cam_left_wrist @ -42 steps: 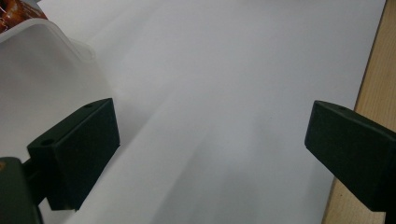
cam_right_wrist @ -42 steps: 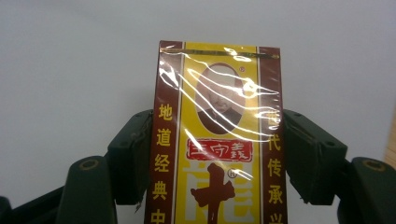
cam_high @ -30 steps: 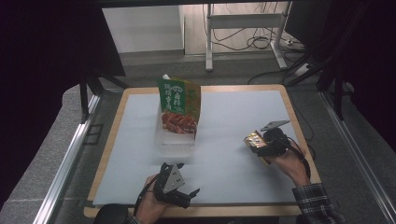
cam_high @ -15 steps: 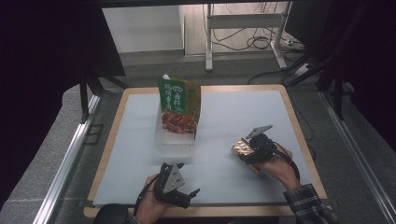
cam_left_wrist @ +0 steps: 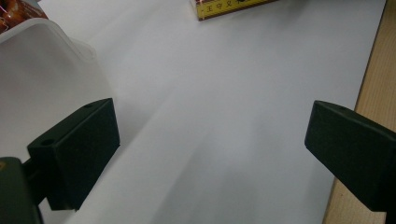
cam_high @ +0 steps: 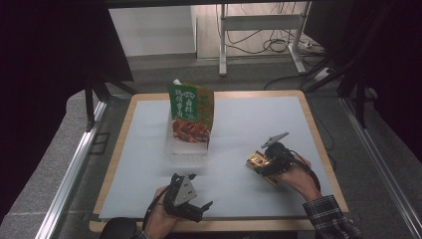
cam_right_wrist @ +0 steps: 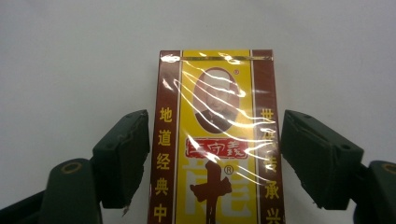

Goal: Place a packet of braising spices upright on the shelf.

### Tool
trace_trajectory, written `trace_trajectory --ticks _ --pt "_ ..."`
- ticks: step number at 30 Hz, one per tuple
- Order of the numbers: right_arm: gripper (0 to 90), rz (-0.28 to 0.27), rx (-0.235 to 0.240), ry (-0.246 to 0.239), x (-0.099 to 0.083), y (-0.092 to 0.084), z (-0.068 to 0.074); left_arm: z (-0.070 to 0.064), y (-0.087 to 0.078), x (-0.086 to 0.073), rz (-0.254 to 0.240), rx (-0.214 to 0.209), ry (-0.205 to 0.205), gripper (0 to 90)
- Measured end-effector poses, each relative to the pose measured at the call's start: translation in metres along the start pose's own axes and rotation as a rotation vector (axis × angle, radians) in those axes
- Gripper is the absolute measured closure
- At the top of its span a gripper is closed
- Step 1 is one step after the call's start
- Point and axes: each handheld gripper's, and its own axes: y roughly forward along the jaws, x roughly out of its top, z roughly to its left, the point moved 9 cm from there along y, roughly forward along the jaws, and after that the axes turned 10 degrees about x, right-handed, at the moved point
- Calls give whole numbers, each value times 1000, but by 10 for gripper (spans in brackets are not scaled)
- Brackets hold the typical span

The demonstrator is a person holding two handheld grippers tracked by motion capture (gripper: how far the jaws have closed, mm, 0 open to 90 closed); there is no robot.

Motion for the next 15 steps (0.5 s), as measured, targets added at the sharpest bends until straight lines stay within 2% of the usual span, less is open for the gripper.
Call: trace_trajectory --ticks 7,15 --pt "241 77 -19 -11 4 -1 -2 0 0 0 1 3 5 27" --pt "247 185 -12 -17 11 4 -1 0 0 0 2 2 6 28"
